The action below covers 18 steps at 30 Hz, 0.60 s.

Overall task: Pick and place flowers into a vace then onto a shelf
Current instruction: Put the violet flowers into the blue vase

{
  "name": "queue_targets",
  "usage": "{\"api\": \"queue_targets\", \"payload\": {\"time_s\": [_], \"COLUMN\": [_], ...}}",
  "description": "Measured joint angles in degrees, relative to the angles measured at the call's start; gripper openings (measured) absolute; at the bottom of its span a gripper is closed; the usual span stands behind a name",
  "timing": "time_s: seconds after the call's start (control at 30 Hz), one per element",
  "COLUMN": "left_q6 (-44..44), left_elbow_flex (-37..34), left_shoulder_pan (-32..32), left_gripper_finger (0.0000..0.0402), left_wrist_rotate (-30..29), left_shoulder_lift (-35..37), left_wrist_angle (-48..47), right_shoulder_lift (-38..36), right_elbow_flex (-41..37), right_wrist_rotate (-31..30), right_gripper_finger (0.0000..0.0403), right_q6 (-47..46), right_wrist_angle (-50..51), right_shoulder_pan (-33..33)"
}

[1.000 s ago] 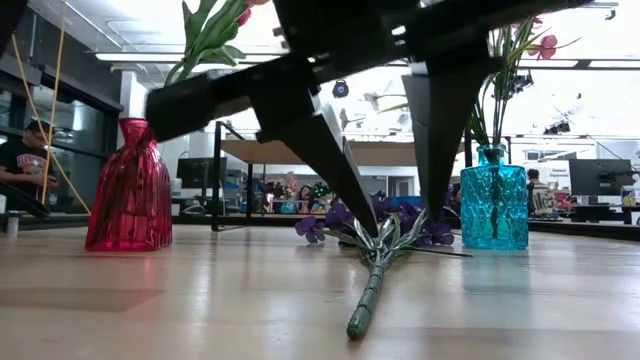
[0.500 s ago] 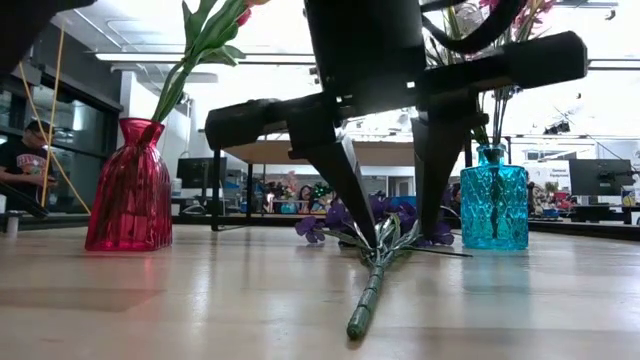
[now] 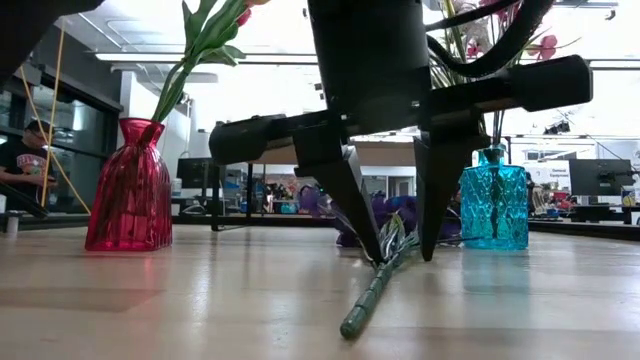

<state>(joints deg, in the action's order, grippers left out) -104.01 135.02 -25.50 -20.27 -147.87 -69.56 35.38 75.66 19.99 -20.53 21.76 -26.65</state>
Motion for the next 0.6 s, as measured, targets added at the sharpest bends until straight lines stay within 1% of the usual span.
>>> {"api": "queue_targets", "payload": {"time_s": [0.17, 0.27, 0.37, 0.6], "left_q6": [-1.35, -1.41, -1.24, -1.28], "left_elbow_flex": [-0.03, -1.27, -1.64, -1.68], "left_shoulder_pan": [0.02, -0.02, -0.11, -0.92], "left_gripper_finger": [0.0158, 0.0147, 0.0119, 0.0038], "left_wrist_rotate": [1.37, 1.39, 1.44, 0.78], "left_shoulder_lift": [-0.11, -0.03, 0.02, -1.06], "left_wrist_angle": [-0.47, 0.49, 0.93, 3.35], "right_shoulder_lift": [0.00, 0.00, 0.00, 0.00], "right_elbow_flex": [0.00, 0.00, 0.00, 0.00], "right_wrist_rotate": [0.02, 0.04, 0.04, 0.02], "right_gripper_finger": [0.0139, 0.0139, 0.0139, 0.0139], "right_q6": [-0.06, -0.02, -0.02, 0.00], "right_wrist_angle": [0.00, 0.02, 0.02, 0.04], "right_shoulder_pan": [0.00, 0.00, 0.00, 0.00]}}
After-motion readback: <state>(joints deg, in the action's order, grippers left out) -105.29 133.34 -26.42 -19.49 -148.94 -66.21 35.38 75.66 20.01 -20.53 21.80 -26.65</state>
